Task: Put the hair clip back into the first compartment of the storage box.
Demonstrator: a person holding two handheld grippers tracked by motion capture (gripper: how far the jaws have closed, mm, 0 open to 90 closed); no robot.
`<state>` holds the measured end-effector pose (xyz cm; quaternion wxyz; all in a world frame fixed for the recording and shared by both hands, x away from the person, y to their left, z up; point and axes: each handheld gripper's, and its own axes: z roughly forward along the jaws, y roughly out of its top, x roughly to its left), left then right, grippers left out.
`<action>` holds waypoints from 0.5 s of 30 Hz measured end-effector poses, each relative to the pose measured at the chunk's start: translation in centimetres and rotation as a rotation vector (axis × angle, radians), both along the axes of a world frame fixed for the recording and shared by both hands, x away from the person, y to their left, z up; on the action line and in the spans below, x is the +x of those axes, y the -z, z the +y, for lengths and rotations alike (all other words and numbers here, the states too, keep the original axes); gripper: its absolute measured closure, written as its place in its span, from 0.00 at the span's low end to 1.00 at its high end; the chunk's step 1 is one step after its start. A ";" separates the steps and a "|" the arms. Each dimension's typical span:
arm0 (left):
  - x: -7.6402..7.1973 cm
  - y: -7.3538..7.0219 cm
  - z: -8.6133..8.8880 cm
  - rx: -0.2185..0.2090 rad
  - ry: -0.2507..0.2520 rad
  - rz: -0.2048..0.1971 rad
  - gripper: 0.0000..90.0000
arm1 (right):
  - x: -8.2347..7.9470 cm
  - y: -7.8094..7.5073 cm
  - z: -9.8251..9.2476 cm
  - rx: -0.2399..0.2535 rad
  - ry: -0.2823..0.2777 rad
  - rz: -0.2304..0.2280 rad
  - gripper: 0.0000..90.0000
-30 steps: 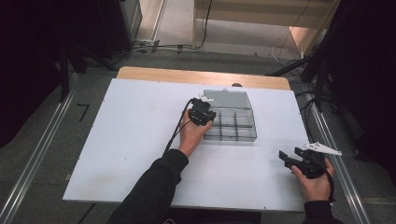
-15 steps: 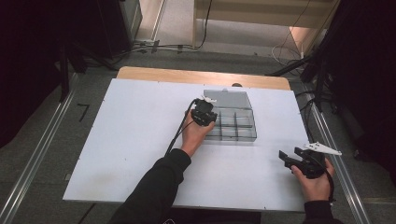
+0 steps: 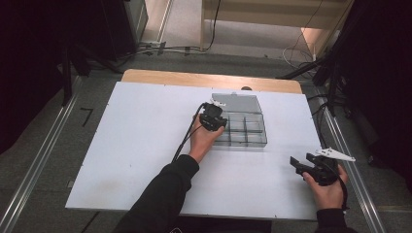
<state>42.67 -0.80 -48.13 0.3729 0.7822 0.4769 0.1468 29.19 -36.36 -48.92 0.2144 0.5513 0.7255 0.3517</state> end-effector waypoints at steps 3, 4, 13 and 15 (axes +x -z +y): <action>-0.1 -0.2 0.1 -0.007 0.004 -0.004 0.83 | 0.0 0.0 0.0 0.001 0.000 -0.001 0.30; -0.2 -0.3 0.1 -0.008 0.005 -0.004 0.82 | 0.0 0.0 -0.1 0.001 0.000 -0.001 0.30; -0.6 -1.2 0.7 -0.031 0.015 -0.013 0.75 | 0.0 0.0 -0.1 0.000 0.001 -0.003 0.30; -0.8 -1.4 0.8 -0.036 0.018 -0.015 0.71 | 0.0 -0.1 0.0 0.000 0.002 -0.003 0.30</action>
